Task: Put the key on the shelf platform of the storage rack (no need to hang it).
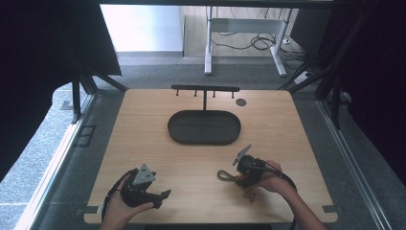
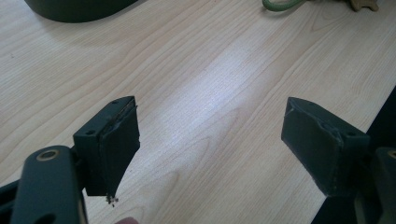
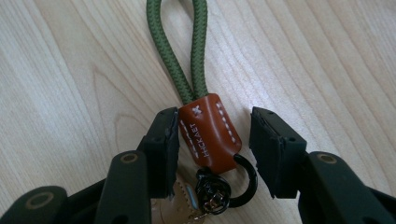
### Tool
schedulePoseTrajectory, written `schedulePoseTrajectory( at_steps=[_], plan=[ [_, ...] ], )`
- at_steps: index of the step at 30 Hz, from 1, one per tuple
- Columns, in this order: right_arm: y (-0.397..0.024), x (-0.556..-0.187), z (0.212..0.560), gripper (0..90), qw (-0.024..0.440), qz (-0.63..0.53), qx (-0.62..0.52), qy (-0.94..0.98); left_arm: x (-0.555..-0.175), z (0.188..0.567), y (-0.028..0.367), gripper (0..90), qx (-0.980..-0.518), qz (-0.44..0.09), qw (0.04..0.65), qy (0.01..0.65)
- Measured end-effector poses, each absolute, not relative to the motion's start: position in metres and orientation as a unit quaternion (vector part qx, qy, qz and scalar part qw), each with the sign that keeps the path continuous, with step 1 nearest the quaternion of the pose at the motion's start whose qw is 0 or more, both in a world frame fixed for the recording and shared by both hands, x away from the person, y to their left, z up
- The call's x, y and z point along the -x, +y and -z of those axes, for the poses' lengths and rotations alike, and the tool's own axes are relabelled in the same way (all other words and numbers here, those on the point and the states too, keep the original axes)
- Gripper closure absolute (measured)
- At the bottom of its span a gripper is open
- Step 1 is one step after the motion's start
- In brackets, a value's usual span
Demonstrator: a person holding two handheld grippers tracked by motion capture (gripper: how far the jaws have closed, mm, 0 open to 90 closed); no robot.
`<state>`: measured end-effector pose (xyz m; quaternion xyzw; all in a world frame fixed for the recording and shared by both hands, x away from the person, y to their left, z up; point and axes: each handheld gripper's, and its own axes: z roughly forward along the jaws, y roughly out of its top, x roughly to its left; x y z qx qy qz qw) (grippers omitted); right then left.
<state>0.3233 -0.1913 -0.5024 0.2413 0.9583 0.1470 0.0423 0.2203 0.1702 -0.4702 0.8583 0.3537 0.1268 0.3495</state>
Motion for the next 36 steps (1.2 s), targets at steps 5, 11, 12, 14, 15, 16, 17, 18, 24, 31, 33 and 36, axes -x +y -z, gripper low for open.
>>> schedulePoseTrajectory(
  at_steps=[5, 11, 12, 14, 15, 16, 17, 18, 24, 31, 33, 36],
  plan=[
    [-0.192, -0.323, 0.503, 53.4, 0.041, -0.144, -0.237, 0.960, -0.220, 0.470, 0.170, 19.8, -0.858, -0.128, 0.349, 0.354],
    [-0.193, -0.325, 0.503, 63.2, 0.035, -0.143, -0.243, 0.959, -0.221, 0.471, 0.169, 19.8, -0.859, -0.126, 0.348, 0.353],
    [-0.193, -0.325, 0.502, 65.4, 0.035, -0.143, -0.246, 0.958, -0.221, 0.471, 0.169, 19.8, -0.859, -0.126, 0.348, 0.353],
    [-0.195, -0.326, 0.502, 66.1, 0.034, -0.143, -0.252, 0.957, -0.221, 0.471, 0.169, 19.8, -0.859, -0.126, 0.348, 0.353],
    [-0.195, -0.327, 0.502, 66.4, 0.034, -0.144, -0.251, 0.957, -0.221, 0.471, 0.169, 19.8, -0.859, -0.126, 0.348, 0.353],
    [-0.195, -0.327, 0.502, 66.4, 0.034, -0.144, -0.251, 0.957, -0.221, 0.471, 0.169, 19.8, -0.859, -0.126, 0.348, 0.353],
    [-0.194, -0.327, 0.502, 66.8, 0.035, -0.140, -0.252, 0.957, -0.221, 0.471, 0.170, 19.8, -0.859, -0.126, 0.348, 0.354],
    [-0.194, -0.327, 0.502, 66.8, 0.035, -0.140, -0.252, 0.957, -0.221, 0.471, 0.170, 19.8, -0.859, -0.126, 0.348, 0.354],
    [-0.194, -0.328, 0.502, 67.3, 0.031, -0.139, -0.255, 0.956, -0.221, 0.471, 0.169, 19.8, -0.859, -0.126, 0.348, 0.354],
    [-0.200, -0.328, 0.487, 67.4, 0.023, -0.165, -0.266, 0.950, -0.221, 0.471, 0.170, 19.8, -0.859, -0.127, 0.347, 0.354],
    [-0.201, -0.328, 0.484, 67.4, 0.023, -0.168, -0.269, 0.948, -0.221, 0.471, 0.170, 19.8, -0.859, -0.127, 0.347, 0.354],
    [-0.204, -0.327, 0.473, 67.4, 0.029, -0.186, -0.273, 0.943, -0.220, 0.471, 0.169, 19.8, -0.858, -0.127, 0.349, 0.354]
  ],
)
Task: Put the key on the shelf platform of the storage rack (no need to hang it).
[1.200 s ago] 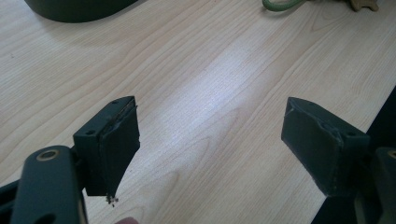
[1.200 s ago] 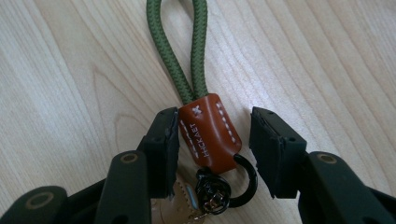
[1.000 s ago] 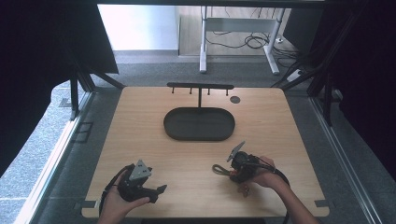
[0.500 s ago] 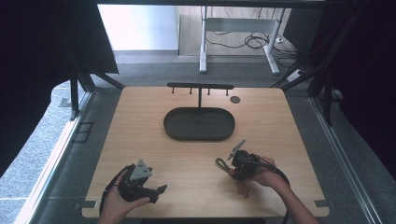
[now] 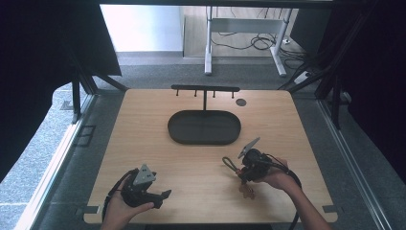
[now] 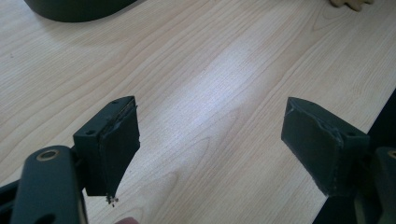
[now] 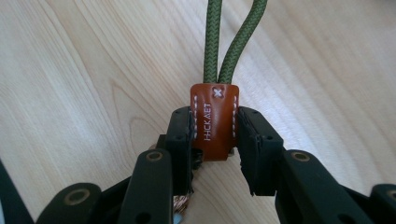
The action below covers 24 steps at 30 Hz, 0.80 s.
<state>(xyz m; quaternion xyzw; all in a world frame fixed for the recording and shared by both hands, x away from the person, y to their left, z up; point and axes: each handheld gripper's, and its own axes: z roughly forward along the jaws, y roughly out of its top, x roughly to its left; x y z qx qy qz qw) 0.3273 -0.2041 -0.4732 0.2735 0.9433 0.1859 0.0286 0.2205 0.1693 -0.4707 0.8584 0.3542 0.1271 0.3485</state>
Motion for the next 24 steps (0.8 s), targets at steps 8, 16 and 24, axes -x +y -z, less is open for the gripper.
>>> schedulePoseTrajectory(
  at_steps=[8, 16, 24],
  plan=[
    [-0.213, -0.328, 0.462, 67.4, 0.029, -0.214, -0.289, 0.933, -0.222, 0.472, 0.171, 19.8, -0.858, -0.126, 0.347, 0.358],
    [-0.215, -0.327, 0.452, 67.4, 0.041, -0.229, -0.291, 0.928, -0.221, 0.472, 0.168, 19.8, -0.860, -0.124, 0.347, 0.354],
    [-0.217, -0.330, 0.437, 67.4, 0.053, -0.249, -0.290, 0.922, -0.222, 0.473, 0.167, 19.8, -0.860, -0.124, 0.346, 0.354]
  ],
)
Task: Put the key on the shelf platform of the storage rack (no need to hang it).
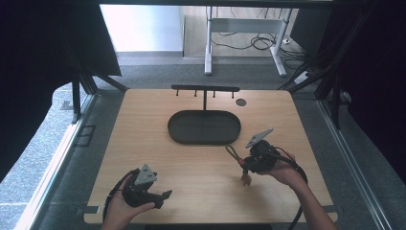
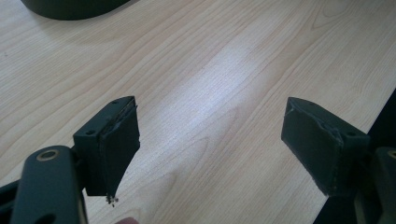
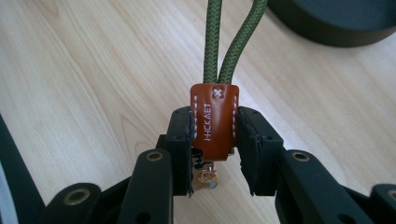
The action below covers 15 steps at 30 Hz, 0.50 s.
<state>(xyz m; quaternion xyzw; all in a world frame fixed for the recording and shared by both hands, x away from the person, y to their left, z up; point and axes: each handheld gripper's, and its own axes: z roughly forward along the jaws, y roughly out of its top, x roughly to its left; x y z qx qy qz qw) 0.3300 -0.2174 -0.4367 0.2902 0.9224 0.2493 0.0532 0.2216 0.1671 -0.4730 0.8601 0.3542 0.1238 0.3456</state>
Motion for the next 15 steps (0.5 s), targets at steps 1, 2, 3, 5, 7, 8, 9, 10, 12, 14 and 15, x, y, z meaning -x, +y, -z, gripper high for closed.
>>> schedulePoseTrajectory(
  at_steps=[1, 2, 3, 5, 7, 8, 9, 10, 12, 14, 15],
  plan=[
    [-0.217, -0.330, 0.437, 67.4, 0.053, -0.249, -0.290, 0.922, -0.222, 0.473, 0.167, 19.8, -0.860, -0.124, 0.346, 0.354],
    [-0.217, -0.331, 0.434, 67.4, 0.055, -0.250, -0.289, 0.922, -0.221, 0.473, 0.167, 19.8, -0.860, -0.124, 0.345, 0.354],
    [-0.217, -0.331, 0.434, 67.4, 0.055, -0.250, -0.289, 0.922, -0.221, 0.473, 0.167, 19.8, -0.860, -0.124, 0.345, 0.354],
    [-0.216, -0.331, 0.432, 67.4, 0.057, -0.252, -0.289, 0.922, -0.222, 0.473, 0.167, 19.8, -0.860, -0.123, 0.345, 0.354],
    [-0.215, -0.332, 0.431, 67.4, 0.057, -0.252, -0.288, 0.922, -0.222, 0.473, 0.167, 19.8, -0.862, -0.124, 0.345, 0.351],
    [-0.214, -0.332, 0.430, 67.4, 0.058, -0.252, -0.288, 0.922, -0.222, 0.473, 0.167, 19.8, -0.862, -0.124, 0.345, 0.351],
    [-0.213, -0.333, 0.430, 67.4, 0.057, -0.250, -0.288, 0.923, -0.221, 0.473, 0.167, 19.8, -0.861, -0.124, 0.346, 0.351],
    [-0.212, -0.333, 0.429, 67.4, 0.059, -0.251, -0.287, 0.923, -0.221, 0.472, 0.167, 19.8, -0.861, -0.124, 0.346, 0.351],
    [-0.211, -0.335, 0.428, 67.4, 0.062, -0.253, -0.287, 0.922, -0.221, 0.472, 0.167, 19.8, -0.861, -0.124, 0.347, 0.351],
    [-0.211, -0.335, 0.427, 67.4, 0.063, -0.254, -0.287, 0.921, -0.221, 0.472, 0.167, 19.8, -0.860, -0.124, 0.347, 0.352],
    [-0.210, -0.336, 0.426, 67.4, 0.063, -0.256, -0.286, 0.921, -0.221, 0.472, 0.167, 19.8, -0.861, -0.124, 0.346, 0.352]
  ],
)
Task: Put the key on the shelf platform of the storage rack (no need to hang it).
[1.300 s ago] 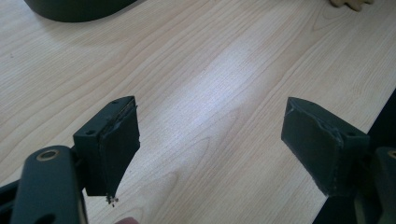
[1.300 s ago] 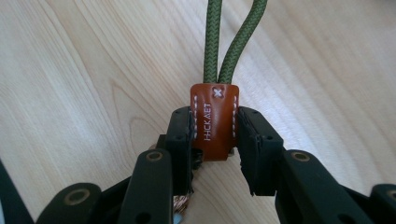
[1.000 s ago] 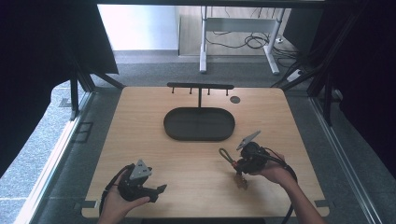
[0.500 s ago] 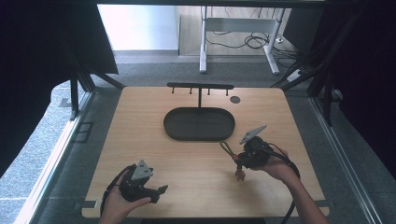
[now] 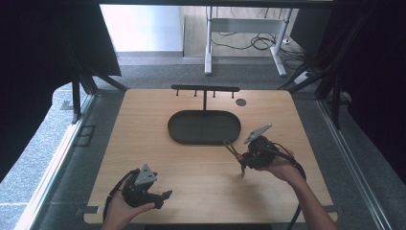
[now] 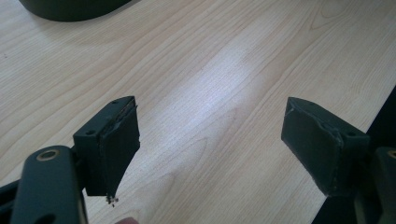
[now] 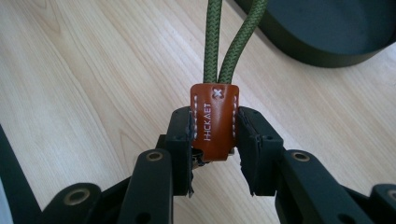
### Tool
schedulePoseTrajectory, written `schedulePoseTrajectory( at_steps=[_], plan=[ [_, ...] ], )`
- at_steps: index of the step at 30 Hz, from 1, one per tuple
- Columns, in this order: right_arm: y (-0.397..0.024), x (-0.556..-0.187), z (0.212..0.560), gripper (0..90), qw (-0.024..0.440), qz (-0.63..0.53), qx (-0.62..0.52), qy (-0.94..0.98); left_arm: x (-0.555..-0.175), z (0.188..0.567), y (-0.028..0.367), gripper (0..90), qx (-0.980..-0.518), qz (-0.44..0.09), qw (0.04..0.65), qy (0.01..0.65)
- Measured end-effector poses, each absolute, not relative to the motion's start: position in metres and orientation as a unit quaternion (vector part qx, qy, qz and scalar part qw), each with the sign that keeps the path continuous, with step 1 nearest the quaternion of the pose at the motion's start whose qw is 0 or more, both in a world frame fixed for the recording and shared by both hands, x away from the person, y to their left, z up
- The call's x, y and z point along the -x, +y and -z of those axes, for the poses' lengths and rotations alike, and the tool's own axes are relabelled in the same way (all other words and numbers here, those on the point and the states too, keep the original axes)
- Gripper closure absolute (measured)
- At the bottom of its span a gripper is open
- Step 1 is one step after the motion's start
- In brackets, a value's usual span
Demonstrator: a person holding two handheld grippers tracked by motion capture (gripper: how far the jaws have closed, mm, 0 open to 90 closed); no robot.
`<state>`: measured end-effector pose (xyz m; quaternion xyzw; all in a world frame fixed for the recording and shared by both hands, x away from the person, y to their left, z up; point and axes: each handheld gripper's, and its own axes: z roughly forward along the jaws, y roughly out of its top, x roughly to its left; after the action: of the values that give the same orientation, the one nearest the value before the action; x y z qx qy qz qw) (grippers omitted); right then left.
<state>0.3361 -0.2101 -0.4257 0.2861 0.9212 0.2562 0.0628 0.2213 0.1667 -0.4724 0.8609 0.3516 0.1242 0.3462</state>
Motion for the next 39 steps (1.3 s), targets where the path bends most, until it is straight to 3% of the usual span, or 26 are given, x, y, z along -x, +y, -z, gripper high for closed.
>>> schedulePoseTrajectory(
  at_steps=[39],
  plan=[
    [-0.194, -0.366, 0.394, 67.4, 0.082, -0.284, -0.289, 0.911, -0.221, 0.472, 0.168, 19.8, -0.861, -0.123, 0.347, 0.352]
  ],
)
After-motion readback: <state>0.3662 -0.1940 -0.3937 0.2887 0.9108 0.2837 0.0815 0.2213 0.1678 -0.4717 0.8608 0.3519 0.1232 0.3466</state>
